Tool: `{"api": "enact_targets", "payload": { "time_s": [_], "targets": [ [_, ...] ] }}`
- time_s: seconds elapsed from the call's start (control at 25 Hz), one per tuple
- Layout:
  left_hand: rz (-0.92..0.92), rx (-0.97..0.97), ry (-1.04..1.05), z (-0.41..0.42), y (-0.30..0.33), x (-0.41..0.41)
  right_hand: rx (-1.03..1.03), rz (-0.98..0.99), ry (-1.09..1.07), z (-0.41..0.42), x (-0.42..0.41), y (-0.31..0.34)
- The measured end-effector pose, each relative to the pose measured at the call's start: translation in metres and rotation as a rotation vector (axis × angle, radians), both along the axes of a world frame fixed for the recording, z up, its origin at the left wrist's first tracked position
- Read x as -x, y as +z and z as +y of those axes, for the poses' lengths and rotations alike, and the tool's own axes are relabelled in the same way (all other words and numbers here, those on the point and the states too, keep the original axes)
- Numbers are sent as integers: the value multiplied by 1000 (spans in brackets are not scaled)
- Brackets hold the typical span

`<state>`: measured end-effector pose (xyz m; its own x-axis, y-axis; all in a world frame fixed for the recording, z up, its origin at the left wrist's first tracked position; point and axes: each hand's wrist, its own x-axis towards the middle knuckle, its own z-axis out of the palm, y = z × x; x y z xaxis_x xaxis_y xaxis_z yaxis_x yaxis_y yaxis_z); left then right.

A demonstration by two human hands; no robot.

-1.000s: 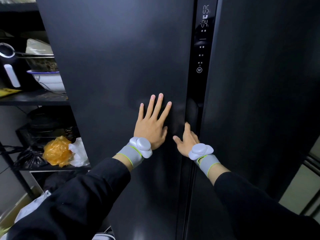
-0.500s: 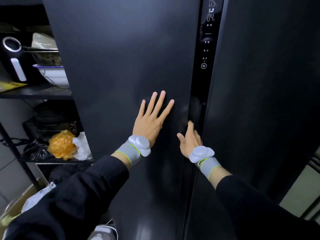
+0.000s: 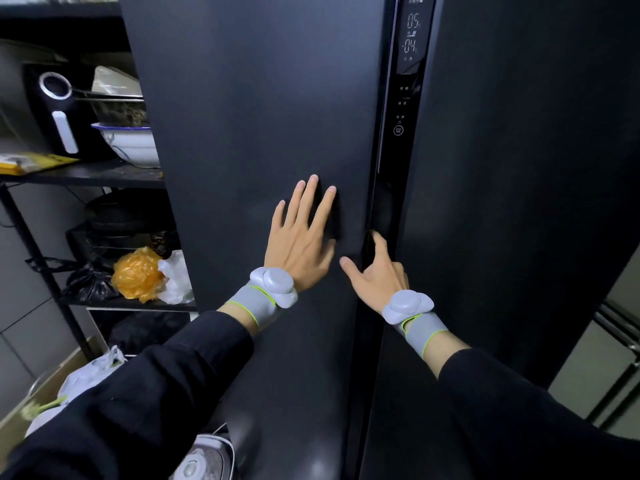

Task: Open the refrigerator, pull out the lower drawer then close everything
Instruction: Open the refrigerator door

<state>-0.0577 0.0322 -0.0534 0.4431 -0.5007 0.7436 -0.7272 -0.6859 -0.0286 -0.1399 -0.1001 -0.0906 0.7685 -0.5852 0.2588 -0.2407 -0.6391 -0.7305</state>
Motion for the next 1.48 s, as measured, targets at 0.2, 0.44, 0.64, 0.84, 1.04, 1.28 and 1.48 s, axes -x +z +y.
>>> {"api": "enact_targets", "payload": {
  "time_s": [0.2,0.44,0.64,0.84,1.04,1.28,1.48],
  "targets": [
    [79,150,3,6,4,24,-3,-96,47,15,22,-1],
    [157,209,61,16,5,50,63,-164,120,30,43,-3],
    [195,201,152,21,14,59,58,-212,170,32,50,-11],
    [130,153,204,37,13,62,89,-286,102,20,48,-3],
    [112,131,227,62,7,67,0,-260,252,31,36,-3],
    [119,131,188,97,0,71,105,-463,272,60,41,-4],
    [123,142,158,130,-4,80,214,-517,351,86,46,2]
  ]
}}
